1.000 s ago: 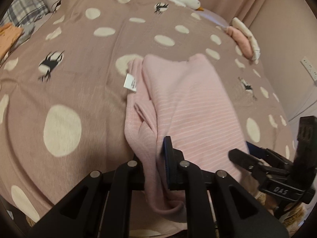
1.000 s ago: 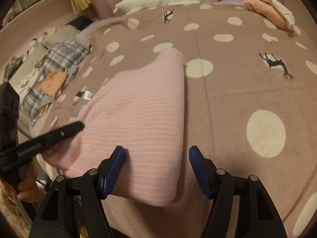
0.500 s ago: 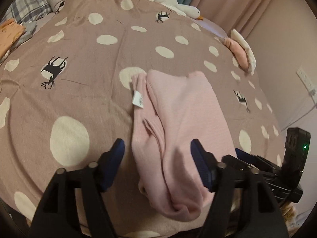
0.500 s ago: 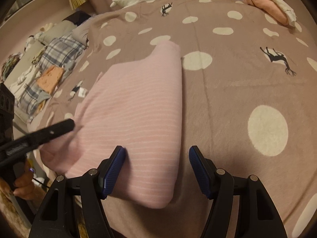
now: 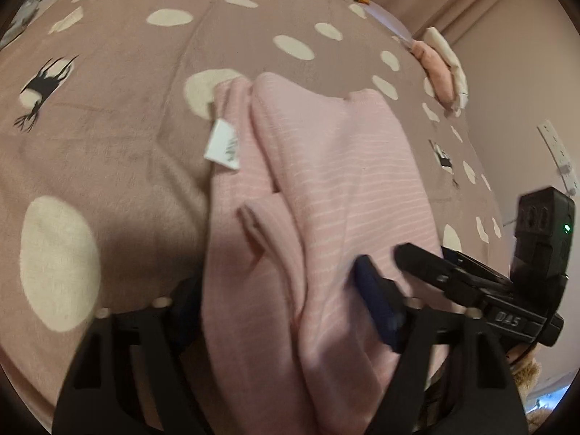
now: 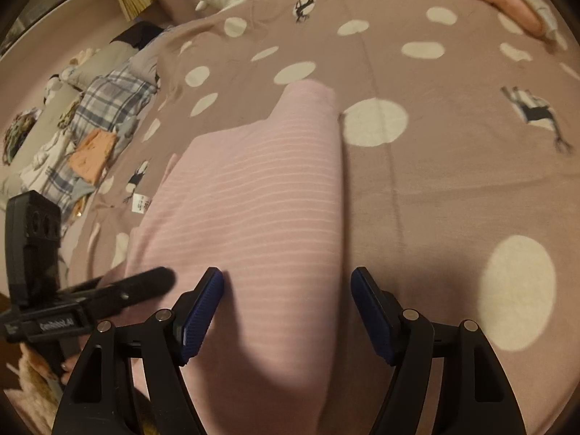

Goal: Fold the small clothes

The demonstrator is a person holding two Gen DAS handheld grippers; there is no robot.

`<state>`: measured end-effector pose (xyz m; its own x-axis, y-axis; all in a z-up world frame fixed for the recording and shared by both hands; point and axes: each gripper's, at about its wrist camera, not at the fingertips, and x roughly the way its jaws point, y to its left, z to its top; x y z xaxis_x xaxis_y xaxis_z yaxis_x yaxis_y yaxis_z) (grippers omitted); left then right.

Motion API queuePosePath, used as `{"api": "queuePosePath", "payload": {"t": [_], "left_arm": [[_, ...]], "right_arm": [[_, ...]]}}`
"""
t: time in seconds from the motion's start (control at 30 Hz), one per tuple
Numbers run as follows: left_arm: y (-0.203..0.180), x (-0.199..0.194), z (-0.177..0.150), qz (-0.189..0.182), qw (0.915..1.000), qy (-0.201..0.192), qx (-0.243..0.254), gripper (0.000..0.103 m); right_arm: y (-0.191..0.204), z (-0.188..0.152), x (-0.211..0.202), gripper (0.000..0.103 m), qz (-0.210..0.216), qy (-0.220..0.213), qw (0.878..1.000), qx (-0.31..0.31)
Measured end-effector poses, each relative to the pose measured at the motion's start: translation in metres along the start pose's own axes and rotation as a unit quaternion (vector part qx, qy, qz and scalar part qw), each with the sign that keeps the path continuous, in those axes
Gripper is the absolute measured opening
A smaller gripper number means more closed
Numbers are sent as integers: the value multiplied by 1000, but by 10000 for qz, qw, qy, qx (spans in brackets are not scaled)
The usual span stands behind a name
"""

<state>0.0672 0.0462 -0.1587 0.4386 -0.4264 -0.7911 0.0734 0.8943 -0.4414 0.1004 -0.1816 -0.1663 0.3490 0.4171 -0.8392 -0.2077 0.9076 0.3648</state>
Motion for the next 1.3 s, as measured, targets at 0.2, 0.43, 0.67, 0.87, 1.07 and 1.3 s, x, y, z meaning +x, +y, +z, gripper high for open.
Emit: {"api": "queuePosePath", "payload": {"t": [0.2, 0.43, 0.67, 0.87, 1.07, 1.3], "left_arm": [[-12, -2, -2, 132, 9998, -142, 44, 40], [-44, -25, 12, -17, 9977, -607, 287, 35], [-82, -24, 37, -253, 9926, -991, 648, 36], [-94, 7, 56, -296, 9937, -901, 597, 36], [-94, 45, 61, -82, 9973, -503, 520, 36], [-87, 69, 56, 199, 9985, -191, 481, 38]], "right_arm": [[2, 3, 7, 51, 162, -43, 9999, -16], [5, 13, -27, 30, 246, -481, 9985, -94], [-12, 37, -71, 30, 124, -1109, 9937, -107], [-31, 50, -74, 30, -133, -1202, 9927, -43], [-54, 49, -52, 30, -214, -882, 9954, 298], [-64, 43, -29, 30, -299, -527, 9970, 480]]}}
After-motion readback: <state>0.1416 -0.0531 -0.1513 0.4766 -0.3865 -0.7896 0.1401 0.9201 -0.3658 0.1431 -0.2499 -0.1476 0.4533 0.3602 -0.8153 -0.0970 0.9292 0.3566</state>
